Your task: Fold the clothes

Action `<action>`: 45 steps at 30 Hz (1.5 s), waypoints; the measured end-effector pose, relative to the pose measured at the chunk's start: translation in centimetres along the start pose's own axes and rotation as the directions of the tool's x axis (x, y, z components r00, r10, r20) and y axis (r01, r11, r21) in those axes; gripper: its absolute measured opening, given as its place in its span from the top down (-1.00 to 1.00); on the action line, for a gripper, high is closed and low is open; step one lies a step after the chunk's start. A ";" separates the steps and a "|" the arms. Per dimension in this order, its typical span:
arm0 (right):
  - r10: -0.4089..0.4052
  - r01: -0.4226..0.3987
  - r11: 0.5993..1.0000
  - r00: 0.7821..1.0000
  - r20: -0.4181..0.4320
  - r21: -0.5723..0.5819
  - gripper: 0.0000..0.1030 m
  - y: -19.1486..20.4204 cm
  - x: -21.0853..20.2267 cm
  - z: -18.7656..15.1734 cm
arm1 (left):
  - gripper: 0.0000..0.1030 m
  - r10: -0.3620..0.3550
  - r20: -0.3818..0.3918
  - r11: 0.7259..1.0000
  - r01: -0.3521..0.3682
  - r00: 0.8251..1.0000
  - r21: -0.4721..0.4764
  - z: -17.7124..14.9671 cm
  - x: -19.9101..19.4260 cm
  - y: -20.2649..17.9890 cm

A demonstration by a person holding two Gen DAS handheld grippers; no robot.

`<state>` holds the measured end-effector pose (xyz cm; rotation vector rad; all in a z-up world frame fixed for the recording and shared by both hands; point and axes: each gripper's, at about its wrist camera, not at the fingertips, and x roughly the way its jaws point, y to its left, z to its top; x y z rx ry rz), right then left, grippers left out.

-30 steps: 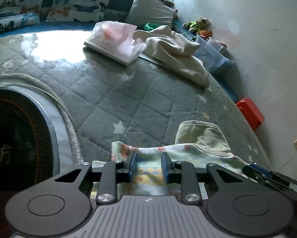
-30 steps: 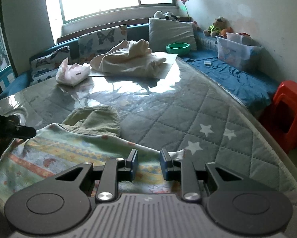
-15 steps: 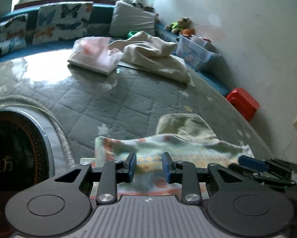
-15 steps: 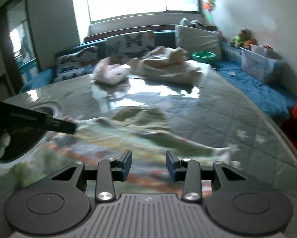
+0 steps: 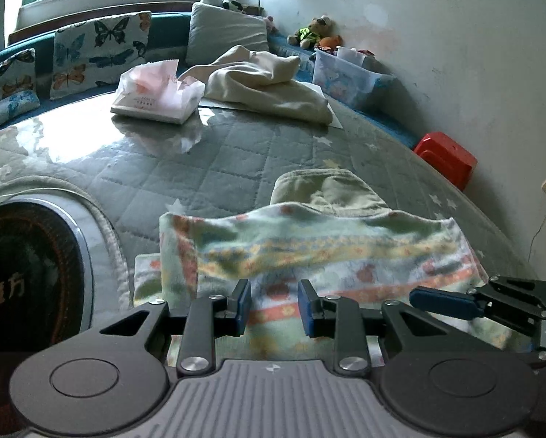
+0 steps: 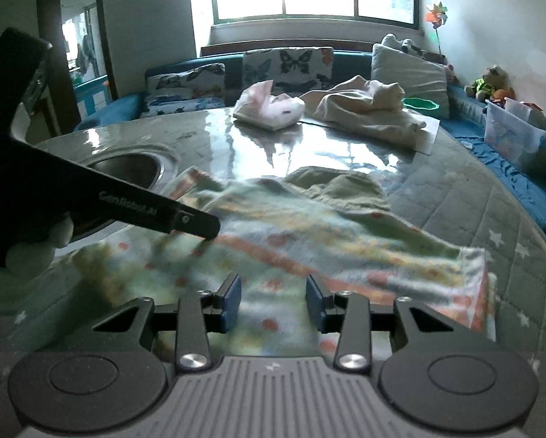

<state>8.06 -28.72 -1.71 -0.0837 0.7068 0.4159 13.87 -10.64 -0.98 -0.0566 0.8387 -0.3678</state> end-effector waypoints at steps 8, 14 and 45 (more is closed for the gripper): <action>-0.008 0.009 1.000 1.000 0.002 -0.027 0.12 1.4 -2.2 -1.9 | 0.28 0.007 0.002 1.000 -0.007 1.000 0.010 -2.2 -2.0 0.0; -0.022 0.022 0.999 1.000 0.008 -0.038 -0.15 2.3 -3.6 -3.0 | 0.09 0.004 0.000 1.000 -0.004 1.000 -0.012 -3.4 -3.8 -0.1; -0.109 0.103 0.991 0.992 0.063 0.090 -1.00 3.7 -7.8 -5.2 | -0.96 0.109 0.042 0.994 -0.108 0.993 -0.028 -8.9 -10.1 -0.5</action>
